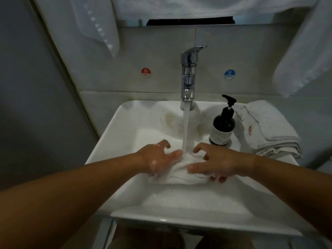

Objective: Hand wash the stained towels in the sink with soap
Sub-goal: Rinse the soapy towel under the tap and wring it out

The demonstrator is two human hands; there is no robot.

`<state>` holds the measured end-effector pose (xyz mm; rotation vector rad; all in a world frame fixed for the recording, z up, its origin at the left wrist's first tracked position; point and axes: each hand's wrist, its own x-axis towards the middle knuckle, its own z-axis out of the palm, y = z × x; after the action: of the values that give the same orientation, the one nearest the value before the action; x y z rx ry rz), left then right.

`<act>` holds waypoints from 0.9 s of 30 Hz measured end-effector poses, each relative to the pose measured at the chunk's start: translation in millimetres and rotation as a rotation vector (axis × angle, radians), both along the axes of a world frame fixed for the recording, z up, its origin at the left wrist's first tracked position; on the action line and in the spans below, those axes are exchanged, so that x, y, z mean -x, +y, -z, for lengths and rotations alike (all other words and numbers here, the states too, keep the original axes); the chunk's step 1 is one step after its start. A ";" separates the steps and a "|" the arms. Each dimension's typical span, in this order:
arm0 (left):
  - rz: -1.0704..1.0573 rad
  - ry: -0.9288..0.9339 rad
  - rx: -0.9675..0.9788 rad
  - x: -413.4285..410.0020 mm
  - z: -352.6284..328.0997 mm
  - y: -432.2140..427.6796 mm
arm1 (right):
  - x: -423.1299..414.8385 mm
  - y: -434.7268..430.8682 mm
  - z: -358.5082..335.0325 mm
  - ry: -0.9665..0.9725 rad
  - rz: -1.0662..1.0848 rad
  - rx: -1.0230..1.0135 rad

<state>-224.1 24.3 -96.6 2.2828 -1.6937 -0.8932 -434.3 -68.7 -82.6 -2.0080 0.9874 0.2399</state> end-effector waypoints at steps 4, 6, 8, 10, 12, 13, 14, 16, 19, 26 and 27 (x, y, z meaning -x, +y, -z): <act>0.288 -0.113 0.080 4.1 6.5 23.5 | 1.9 17.6 11.2 -0.032 -0.254 0.344; 0.280 -0.164 0.069 10.9 18.2 25.5 | -4.6 24.4 24.0 0.002 -0.333 0.415; 0.235 -0.228 0.089 15.4 22.6 19.5 | -13.0 21.8 34.9 0.050 -0.309 0.484; 0.268 -0.330 0.088 22.9 18.6 12.7 | -20.4 16.2 41.4 0.028 -0.234 0.517; 0.227 -0.331 0.044 27.8 15.1 4.9 | -26.1 11.2 45.0 0.027 -0.197 0.553; 0.173 -0.290 0.035 27.4 13.9 1.6 | -28.7 9.9 45.9 0.024 -0.188 0.557; 0.114 -0.237 0.057 25.1 14.8 -2.1 | -30.8 8.3 44.8 0.024 -0.185 0.563; 0.006 -0.188 0.095 22.2 15.8 -4.9 | -31.9 5.2 41.5 0.037 -0.186 0.582; 0.004 -0.346 0.128 21.4 13.8 -6.3 | -31.8 2.2 39.0 -0.014 -0.108 0.569; 0.009 -0.106 -0.118 16.0 -5.4 -3.5 | -13.5 6.8 13.9 -0.025 -0.025 0.066; 0.033 -0.139 -0.060 13.4 -7.8 -2.3 | -12.7 8.2 14.4 0.012 -0.046 0.225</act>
<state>-237.5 22.0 -88.7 2.4144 -1.7885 -0.8202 -421.6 -60.5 -97.0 -2.2369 1.0138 0.1719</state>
